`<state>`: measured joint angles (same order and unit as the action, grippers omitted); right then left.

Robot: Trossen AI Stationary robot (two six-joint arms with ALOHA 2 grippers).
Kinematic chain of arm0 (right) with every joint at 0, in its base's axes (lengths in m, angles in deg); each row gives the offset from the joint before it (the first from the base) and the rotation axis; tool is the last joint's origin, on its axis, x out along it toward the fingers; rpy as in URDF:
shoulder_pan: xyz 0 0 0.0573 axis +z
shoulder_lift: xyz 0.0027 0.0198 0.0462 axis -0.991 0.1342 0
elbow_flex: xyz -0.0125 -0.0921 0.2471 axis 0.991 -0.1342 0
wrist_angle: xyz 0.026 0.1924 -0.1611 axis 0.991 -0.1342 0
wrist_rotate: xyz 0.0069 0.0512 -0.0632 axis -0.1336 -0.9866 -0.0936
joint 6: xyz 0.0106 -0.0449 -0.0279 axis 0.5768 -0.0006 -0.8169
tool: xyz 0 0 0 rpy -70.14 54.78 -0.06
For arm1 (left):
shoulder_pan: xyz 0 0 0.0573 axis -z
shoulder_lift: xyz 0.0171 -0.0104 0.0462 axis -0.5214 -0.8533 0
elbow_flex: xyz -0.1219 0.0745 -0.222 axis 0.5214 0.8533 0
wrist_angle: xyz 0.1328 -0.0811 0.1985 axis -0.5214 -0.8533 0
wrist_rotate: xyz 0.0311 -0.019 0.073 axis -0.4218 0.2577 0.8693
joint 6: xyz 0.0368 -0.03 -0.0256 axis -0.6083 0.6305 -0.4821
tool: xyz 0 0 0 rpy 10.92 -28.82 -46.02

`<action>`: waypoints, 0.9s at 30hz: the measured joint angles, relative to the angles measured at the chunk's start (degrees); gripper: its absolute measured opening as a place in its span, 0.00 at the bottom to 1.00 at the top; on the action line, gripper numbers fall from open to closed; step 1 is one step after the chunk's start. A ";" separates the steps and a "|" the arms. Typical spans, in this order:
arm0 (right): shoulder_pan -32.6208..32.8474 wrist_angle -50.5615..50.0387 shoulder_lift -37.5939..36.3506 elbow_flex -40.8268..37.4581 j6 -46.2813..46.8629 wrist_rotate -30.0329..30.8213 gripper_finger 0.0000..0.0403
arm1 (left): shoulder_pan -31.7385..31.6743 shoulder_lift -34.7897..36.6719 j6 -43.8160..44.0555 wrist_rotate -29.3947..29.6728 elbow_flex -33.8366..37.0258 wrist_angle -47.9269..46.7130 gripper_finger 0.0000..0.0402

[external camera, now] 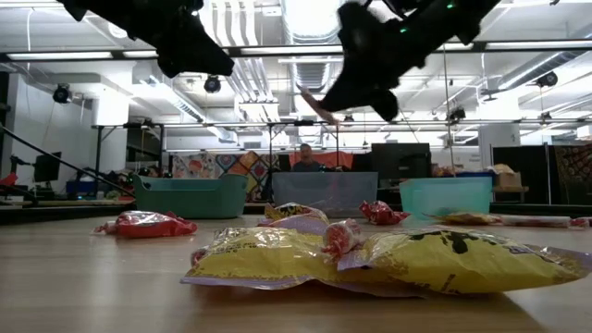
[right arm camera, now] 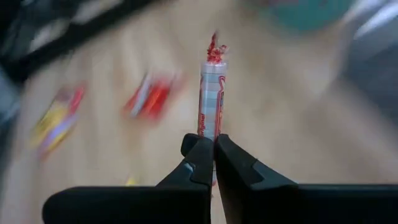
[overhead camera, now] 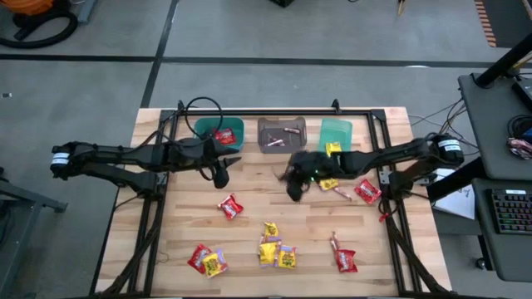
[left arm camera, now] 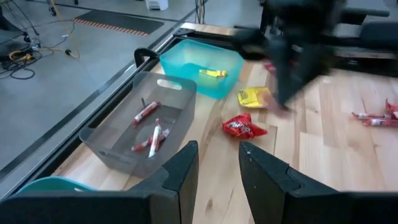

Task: Sort candy
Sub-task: Put the white candy into the black bin

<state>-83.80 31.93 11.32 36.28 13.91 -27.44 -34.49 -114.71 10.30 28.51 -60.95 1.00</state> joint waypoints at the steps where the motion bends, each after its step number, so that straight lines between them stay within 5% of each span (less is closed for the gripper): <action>1: -0.83 1.43 0.00 0.00 -1.96 4.21 0.02 | 0.00 0.00 0.00 -0.01 0.00 -0.04 0.25; 5: -5.37 2.55 0.27 0.00 -10.40 21.18 0.02 | 0.00 -0.02 0.08 -0.01 0.00 -0.06 0.25; 7: -8.58 2.36 0.80 0.00 -12.00 24.76 0.02 | 0.00 -0.05 0.15 -0.02 0.00 -0.08 0.25; 18: -18.48 2.93 6.25 0.00 -10.93 16.53 0.05 | 0.00 -0.07 0.17 -0.02 0.00 -0.19 0.25; 27: -18.73 3.00 6.16 0.00 -9.14 16.41 0.31 | 0.00 -0.09 0.17 -0.02 0.00 -0.30 0.25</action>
<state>-102.53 34.93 17.47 36.28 4.77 -11.03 -34.49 -114.80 10.48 28.48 -60.95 0.70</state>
